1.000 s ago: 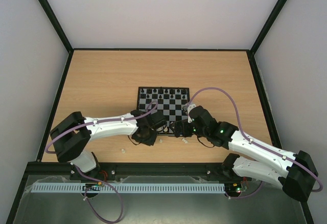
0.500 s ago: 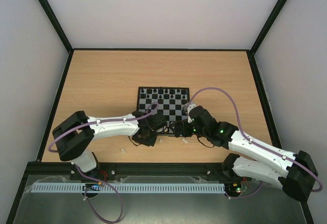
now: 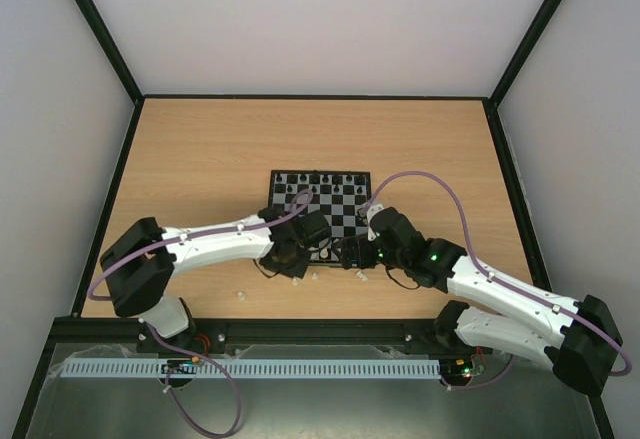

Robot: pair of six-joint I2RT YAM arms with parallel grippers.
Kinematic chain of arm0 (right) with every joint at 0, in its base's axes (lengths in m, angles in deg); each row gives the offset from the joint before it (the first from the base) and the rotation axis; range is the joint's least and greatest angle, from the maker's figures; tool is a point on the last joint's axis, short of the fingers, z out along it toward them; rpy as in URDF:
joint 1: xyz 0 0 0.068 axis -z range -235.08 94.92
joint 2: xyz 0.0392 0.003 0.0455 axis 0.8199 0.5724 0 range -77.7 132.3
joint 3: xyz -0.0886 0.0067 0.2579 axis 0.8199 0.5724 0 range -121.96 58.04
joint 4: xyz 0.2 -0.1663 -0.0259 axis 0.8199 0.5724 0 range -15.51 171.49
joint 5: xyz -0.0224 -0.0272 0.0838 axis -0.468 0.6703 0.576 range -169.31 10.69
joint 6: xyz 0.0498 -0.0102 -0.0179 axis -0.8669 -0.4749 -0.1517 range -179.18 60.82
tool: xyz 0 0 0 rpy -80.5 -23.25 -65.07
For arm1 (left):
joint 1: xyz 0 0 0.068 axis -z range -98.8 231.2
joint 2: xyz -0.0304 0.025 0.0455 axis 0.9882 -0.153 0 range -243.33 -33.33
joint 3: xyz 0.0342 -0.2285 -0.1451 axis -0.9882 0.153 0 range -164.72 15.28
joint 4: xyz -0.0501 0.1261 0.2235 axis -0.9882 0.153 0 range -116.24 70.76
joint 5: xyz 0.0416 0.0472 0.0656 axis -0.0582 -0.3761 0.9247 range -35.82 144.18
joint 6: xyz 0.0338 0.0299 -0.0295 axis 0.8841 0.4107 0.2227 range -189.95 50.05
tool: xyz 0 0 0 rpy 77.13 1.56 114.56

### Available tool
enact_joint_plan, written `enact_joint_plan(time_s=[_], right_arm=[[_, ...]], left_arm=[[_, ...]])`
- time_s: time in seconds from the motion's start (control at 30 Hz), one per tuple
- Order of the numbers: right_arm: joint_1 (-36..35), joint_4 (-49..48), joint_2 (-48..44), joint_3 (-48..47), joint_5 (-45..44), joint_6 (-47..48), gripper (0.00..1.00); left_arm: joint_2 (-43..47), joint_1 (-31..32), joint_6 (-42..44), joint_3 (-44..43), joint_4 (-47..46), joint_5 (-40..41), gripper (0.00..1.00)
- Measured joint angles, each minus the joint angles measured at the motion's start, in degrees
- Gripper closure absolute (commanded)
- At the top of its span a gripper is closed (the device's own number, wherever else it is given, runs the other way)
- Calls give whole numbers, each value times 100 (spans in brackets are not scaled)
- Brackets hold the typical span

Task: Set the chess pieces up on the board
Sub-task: Pick up the chess piece at the center of the board, then place the chess piece on the chessboard.

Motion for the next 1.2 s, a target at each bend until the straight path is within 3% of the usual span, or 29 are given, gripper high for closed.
enact_joint_plan(time_s=[0.37, 0.73, 1.2], right_arm=[[0, 0, -13, 0, -2, 0, 1], [0, 0, -13, 0, -2, 0, 1], [0, 0, -13, 0, -2, 0, 1]], left_arm=[[20, -754, 719, -1335, 592, 341, 94], [-651, -1049, 1224, -1366, 501, 354, 92], [-892, -1147, 1344, -1130, -7, 184, 89]])
